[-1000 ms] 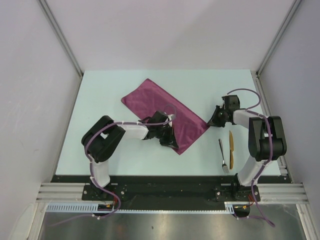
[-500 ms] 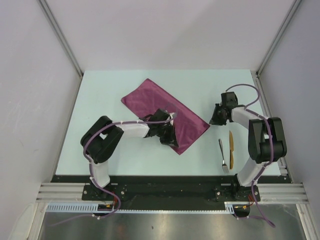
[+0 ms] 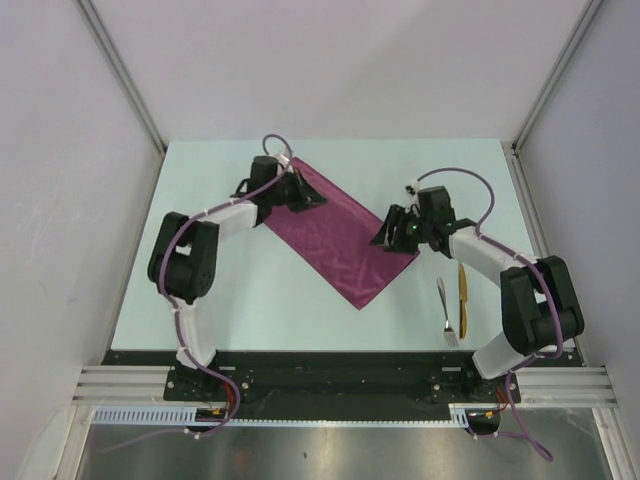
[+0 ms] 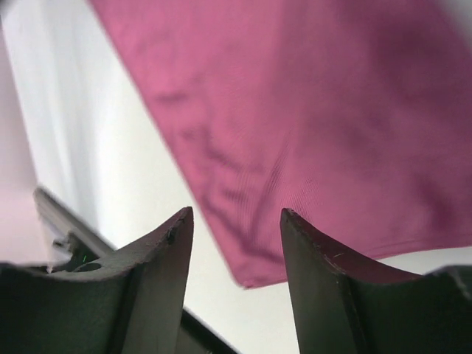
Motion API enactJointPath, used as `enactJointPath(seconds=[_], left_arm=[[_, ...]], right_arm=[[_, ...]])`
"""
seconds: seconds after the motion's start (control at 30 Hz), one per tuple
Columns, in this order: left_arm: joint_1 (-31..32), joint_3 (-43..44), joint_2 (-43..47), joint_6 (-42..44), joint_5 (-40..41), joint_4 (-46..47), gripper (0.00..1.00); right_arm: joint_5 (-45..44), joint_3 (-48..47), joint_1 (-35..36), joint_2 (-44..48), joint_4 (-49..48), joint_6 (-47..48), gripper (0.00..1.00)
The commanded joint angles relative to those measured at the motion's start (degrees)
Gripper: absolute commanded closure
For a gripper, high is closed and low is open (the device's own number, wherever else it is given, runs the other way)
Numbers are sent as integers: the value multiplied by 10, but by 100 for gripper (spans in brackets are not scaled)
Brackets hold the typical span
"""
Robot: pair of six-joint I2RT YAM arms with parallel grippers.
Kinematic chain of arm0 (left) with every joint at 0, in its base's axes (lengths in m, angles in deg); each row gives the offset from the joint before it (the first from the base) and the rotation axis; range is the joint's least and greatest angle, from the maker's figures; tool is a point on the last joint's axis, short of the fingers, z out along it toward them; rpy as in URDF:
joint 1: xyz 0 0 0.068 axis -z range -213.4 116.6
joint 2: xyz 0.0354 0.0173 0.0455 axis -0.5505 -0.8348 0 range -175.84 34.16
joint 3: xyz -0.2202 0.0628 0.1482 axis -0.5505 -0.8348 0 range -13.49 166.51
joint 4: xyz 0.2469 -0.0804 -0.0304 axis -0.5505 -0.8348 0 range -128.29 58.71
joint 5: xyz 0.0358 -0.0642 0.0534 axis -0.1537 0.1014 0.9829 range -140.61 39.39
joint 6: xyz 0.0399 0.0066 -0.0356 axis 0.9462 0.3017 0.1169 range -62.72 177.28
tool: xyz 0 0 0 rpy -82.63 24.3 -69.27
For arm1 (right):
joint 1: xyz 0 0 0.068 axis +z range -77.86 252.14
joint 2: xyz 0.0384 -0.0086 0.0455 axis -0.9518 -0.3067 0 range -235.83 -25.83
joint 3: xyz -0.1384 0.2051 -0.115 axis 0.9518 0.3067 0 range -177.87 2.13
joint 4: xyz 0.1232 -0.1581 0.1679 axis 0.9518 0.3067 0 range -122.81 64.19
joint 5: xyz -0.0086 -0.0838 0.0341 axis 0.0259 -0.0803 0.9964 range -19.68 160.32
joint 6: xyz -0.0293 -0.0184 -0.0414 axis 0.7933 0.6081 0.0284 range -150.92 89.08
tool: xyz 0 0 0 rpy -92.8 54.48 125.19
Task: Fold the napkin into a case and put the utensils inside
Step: Smooth out the rectangle-folded napkin at the center of the board.
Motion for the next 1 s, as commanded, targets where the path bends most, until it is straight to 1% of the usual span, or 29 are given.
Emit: enactJointPath(seconds=[0.0, 0.03, 0.07, 0.13, 0.17, 0.2, 0.23, 0.27, 0.3, 0.33, 0.43, 0.47, 0.53, 0.57, 0.67, 0.77, 0.9, 0.97], left_arm=[[-73, 79, -61, 0, -13, -12, 97], [-84, 89, -79, 8, -15, -20, 97], [-103, 96, -83, 13, -17, -31, 98], [-117, 103, -69, 39, -13, -71, 96], [-124, 102, -60, 54, -6, -85, 93], [-129, 101, -48, 68, 15, -108, 91], [-132, 100, -38, 91, 26, -145, 90], [-138, 97, -17, 98, 32, -156, 86], [-140, 86, -7, 103, 32, -163, 85], [-143, 81, 12, 110, 31, -177, 85], [-143, 46, 43, 121, 17, -184, 84], [-143, 34, 63, 121, 8, -183, 84], [-143, 0, 84, 128, -12, -186, 84], [-143, -23, 107, 130, -18, -189, 84], [-142, -60, 137, 142, -36, -200, 83], [-144, -75, 169, 157, -45, -217, 82], [-146, -90, 195, 175, -62, -233, 82], [-125, -96, 208, 188, -54, -234, 77]], right_arm=[[63, 51, 36, 13, -80, -59, 47], [62, 69, 35, 9, -83, -59, 50], [53, 71, 34, 7, -56, -52, 56], [0, 80, 32, 23, -20, -25, 55], [-22, 85, 31, 35, 5, -18, 51], [-62, 92, 22, 47, 17, -14, 49], [-75, 102, 13, 70, 26, -8, 48], [-90, 106, 1, 81, 44, -5, 47], [-127, 109, -16, 91, 51, -2, 45], [-137, 113, -29, 106, 57, 8, 40], [-117, 115, -79, 103, 48, 18, 32], [-96, 113, -87, 88, 42, 26, 31], [-87, 109, -103, 72, 19, 30, 31], [-80, 106, -107, 54, 11, 32, 31], [-84, 96, -117, 24, -9, 39, 32], [-88, 93, -129, 6, -21, 45, 34], [-66, 92, -146, -21, -46, 56, 35], [-56, 87, -153, -32, -53, 59, 37]])
